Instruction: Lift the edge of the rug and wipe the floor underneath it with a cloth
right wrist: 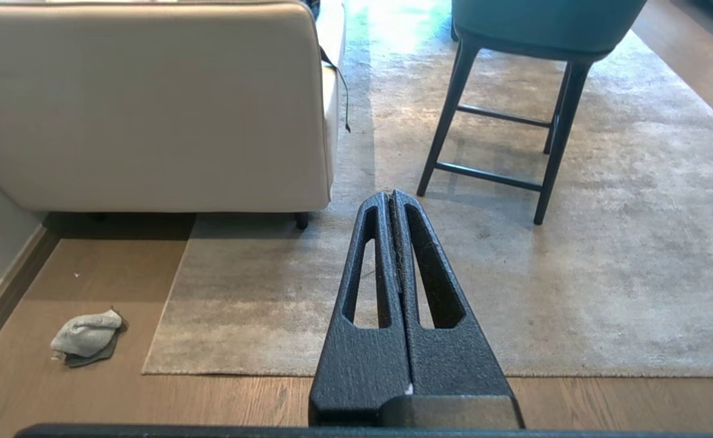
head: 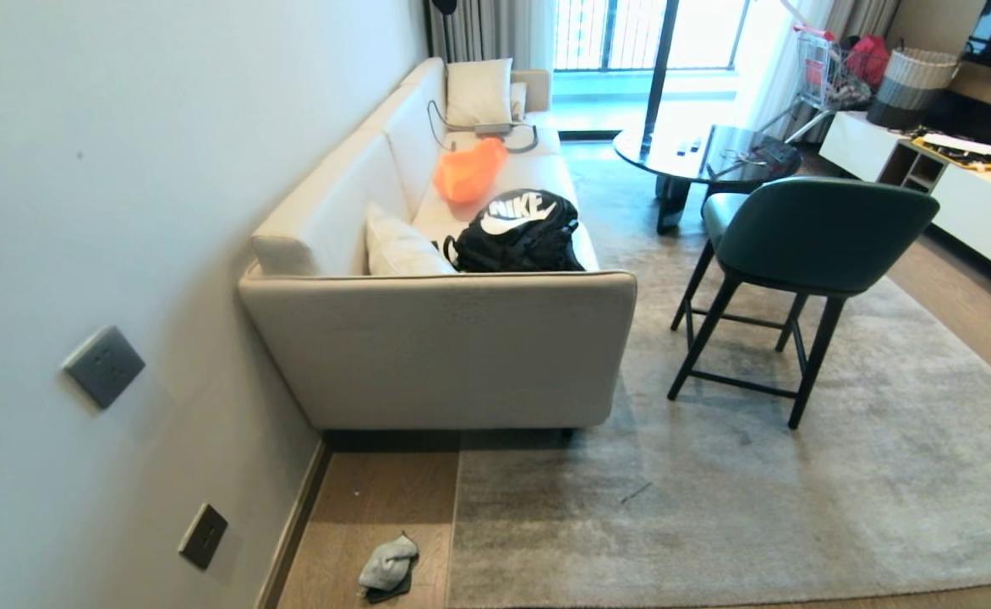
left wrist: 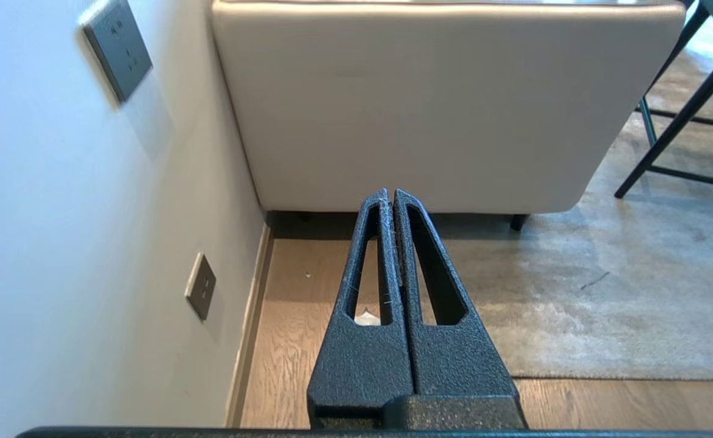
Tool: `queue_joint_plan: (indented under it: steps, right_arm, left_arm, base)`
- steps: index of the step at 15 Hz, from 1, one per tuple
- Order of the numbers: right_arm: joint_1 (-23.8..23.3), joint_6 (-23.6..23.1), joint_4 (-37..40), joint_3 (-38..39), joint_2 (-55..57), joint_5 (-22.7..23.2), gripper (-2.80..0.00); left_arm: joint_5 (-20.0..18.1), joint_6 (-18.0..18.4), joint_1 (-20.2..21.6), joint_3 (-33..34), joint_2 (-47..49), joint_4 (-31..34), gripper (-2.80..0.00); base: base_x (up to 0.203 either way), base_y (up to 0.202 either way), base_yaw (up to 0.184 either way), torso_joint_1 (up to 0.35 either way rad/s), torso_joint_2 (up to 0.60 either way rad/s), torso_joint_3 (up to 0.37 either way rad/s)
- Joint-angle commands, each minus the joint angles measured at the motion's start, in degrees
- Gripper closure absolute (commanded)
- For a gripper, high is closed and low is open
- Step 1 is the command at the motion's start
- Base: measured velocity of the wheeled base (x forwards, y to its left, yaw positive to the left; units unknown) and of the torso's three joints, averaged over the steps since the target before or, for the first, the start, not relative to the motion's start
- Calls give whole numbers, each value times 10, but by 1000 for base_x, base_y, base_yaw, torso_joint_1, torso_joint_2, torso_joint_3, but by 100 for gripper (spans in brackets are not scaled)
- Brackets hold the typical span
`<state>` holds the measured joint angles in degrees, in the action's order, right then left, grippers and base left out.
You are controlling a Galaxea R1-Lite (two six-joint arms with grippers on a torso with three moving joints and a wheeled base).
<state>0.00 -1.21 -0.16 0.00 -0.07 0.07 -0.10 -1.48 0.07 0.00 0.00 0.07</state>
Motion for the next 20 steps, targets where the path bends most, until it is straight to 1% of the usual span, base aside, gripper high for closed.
queue_joint_plan:
  steps: [1, 12, 20]
  right_arm:
    - [0, 0, 0, 0, 1, 0, 0]
    - [0, 0, 0, 0, 1, 0, 0]
    - [0, 0, 0, 0, 1, 0, 0]
  left_arm:
    - [0, 0, 0, 0, 0, 0, 0]
    - [0, 0, 0, 0, 0, 0, 0]
    - [0, 0, 0, 0, 0, 0, 0]
  base:
    - [0, 0, 0, 169, -529, -368]
    - [0, 0, 0, 212, -573, -363]
    - [0, 0, 0, 152, -358, -210]
